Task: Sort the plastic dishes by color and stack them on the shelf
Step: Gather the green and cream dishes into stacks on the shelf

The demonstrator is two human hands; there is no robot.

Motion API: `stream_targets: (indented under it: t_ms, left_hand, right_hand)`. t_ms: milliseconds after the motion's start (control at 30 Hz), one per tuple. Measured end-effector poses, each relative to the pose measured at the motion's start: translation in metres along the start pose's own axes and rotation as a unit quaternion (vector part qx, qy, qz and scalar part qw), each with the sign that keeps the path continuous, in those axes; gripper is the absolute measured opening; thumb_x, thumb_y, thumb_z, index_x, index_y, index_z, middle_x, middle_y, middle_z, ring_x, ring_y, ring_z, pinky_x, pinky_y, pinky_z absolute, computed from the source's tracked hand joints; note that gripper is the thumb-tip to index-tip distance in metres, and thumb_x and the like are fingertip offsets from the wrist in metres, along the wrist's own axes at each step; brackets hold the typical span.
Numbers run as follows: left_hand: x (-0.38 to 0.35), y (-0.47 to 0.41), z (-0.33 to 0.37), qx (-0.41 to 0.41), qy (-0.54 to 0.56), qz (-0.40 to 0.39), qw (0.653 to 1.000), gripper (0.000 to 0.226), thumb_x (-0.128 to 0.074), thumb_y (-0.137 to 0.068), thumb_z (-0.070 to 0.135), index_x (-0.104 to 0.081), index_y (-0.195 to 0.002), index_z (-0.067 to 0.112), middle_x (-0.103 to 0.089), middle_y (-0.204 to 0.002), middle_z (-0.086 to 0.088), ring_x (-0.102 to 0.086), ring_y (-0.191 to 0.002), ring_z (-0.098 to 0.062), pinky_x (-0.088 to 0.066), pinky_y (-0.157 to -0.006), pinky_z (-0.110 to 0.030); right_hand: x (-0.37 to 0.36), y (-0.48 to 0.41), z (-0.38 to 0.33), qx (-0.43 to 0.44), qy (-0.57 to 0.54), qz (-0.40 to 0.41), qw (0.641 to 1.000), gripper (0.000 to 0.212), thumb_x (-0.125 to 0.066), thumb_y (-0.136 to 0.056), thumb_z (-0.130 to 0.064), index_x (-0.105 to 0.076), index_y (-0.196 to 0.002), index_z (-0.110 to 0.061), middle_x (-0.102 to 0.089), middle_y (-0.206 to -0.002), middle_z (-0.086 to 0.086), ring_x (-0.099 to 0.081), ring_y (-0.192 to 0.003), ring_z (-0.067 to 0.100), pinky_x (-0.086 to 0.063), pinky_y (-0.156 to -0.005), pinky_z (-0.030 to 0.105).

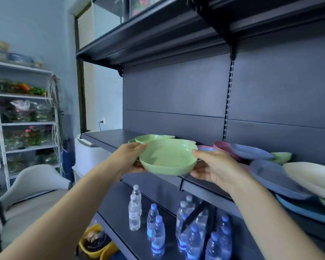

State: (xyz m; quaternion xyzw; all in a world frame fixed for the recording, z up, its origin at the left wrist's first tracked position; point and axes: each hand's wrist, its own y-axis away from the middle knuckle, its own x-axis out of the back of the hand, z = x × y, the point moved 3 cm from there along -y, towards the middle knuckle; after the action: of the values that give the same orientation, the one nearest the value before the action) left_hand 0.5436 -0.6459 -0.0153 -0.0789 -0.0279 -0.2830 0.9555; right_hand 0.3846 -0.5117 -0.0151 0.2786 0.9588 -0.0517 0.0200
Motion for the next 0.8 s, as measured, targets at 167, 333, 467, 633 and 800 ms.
stream_targets:
  t_ms: [167,333,467,633,800]
  left_hand:
    - [0.038,-0.085,-0.004,-0.015,-0.030,-0.013,0.999,0.032,-0.044,-0.098,0.029,-0.062,-0.117,0.010,-0.063,-0.078,-0.004,-0.060,-0.043,-0.004,-0.056,-0.052,-0.018]
    - [0.074,-0.157,-0.005,-0.031,-0.012,-0.013,0.999,0.031,-0.045,-0.098,0.030,-0.061,-0.116,0.011,-0.063,-0.082,-0.004,-0.061,-0.057,-0.010,-0.054,-0.050,-0.016]
    - [0.102,-0.205,-0.012,-0.026,-0.011,-0.016,0.999,0.027,-0.046,-0.097,0.032,-0.063,-0.109,0.013,-0.062,-0.077,-0.003,-0.058,-0.059,-0.014,-0.057,-0.057,-0.018]
    - [0.133,-0.268,-0.023,-0.037,0.005,-0.042,0.998,0.023,-0.046,-0.097,0.029,-0.063,-0.096,0.014,-0.061,-0.071,-0.002,-0.059,-0.042,-0.003,-0.052,-0.045,-0.015]
    - [0.165,-0.353,-0.032,-0.058,0.000,-0.090,0.994,0.023,-0.046,-0.097,0.031,-0.063,-0.089,0.018,-0.063,-0.078,-0.003,-0.063,-0.057,-0.009,-0.052,-0.046,-0.013]
  right_hand:
    - [-0.034,-0.079,0.000,0.005,0.002,-0.004,1.000,0.016,-0.056,-0.093,-0.012,-0.062,-0.080,-0.005,-0.064,-0.052,0.004,-0.061,-0.041,0.012,-0.052,-0.043,0.019]
    - [-0.067,-0.150,-0.006,0.008,0.015,0.004,1.000,0.016,-0.059,-0.092,-0.015,-0.063,-0.086,0.000,-0.063,-0.071,0.010,-0.063,-0.044,0.013,-0.053,-0.045,0.019]
    - [-0.095,-0.195,-0.004,-0.010,0.018,0.009,1.000,0.015,-0.061,-0.090,-0.013,-0.063,-0.091,0.003,-0.063,-0.077,0.013,-0.065,-0.051,0.016,-0.054,-0.045,0.020]
    - [-0.129,-0.251,-0.002,-0.015,0.057,0.051,0.997,0.013,-0.061,-0.089,-0.011,-0.059,-0.088,0.002,-0.060,-0.077,0.016,-0.062,-0.062,0.023,-0.058,-0.049,0.022]
    - [-0.164,-0.315,0.002,-0.013,0.079,0.112,0.990,0.016,-0.062,-0.089,-0.008,-0.057,-0.099,0.004,-0.061,-0.078,0.017,-0.062,-0.064,0.024,-0.057,-0.053,0.025]
